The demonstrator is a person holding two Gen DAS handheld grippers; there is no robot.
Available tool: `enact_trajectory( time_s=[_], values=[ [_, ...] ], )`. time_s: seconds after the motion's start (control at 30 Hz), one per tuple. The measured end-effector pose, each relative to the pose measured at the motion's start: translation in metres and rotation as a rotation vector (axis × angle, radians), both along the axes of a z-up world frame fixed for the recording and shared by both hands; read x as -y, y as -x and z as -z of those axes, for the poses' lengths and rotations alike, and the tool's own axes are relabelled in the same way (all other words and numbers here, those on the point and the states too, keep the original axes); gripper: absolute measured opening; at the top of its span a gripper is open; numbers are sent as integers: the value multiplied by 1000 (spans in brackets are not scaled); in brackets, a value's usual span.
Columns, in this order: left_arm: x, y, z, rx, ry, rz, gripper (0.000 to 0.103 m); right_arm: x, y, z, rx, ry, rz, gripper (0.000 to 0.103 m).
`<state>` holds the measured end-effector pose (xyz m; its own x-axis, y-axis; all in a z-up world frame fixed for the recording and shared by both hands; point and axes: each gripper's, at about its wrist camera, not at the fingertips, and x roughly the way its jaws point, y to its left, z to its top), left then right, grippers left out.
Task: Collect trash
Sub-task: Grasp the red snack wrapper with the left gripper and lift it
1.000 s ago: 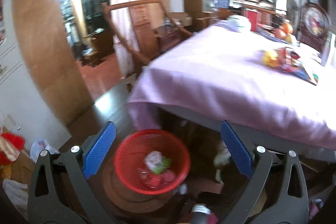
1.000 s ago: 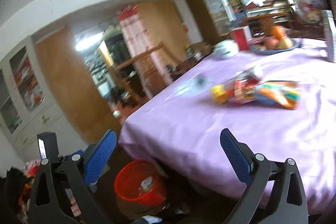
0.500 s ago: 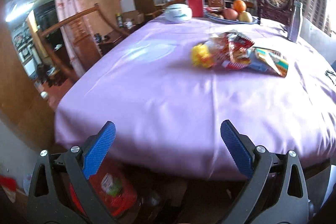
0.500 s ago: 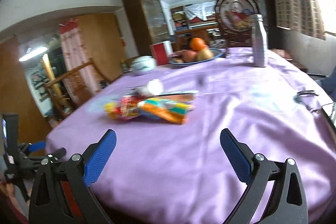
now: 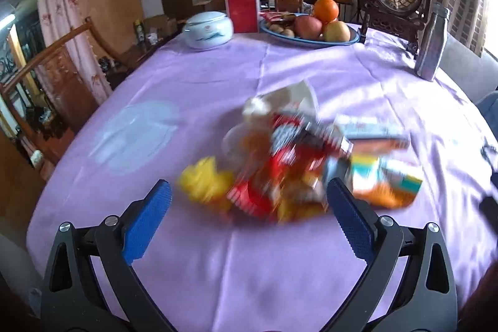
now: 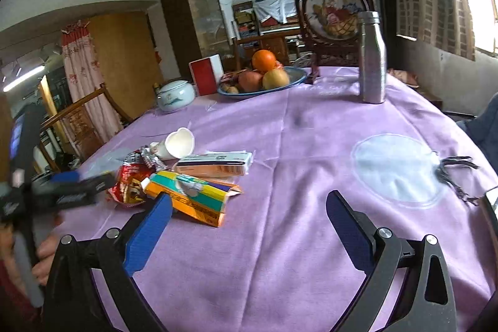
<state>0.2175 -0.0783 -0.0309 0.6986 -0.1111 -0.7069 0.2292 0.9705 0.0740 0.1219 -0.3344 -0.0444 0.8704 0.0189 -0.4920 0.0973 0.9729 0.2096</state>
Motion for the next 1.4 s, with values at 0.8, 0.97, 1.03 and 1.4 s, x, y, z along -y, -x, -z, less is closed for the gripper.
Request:
enact_trajectory(
  time_s=[0.8,0.97,1.03,1.4],
  values=[
    [-113,49,8,-12,-96,-166,96,-2,-19,17,-148,-64,-35,97],
    [-102,61,-14,40,1,-64,96,-16,-20,15,-161,11,-73,97],
    [-100,58,-23,59,21,-72,96,-16,-23,15,-172,8,-78,97],
    [-77,37,1,-7,-20,-70,96,-11,-23,17,-177,-22,-74,97]
  ],
)
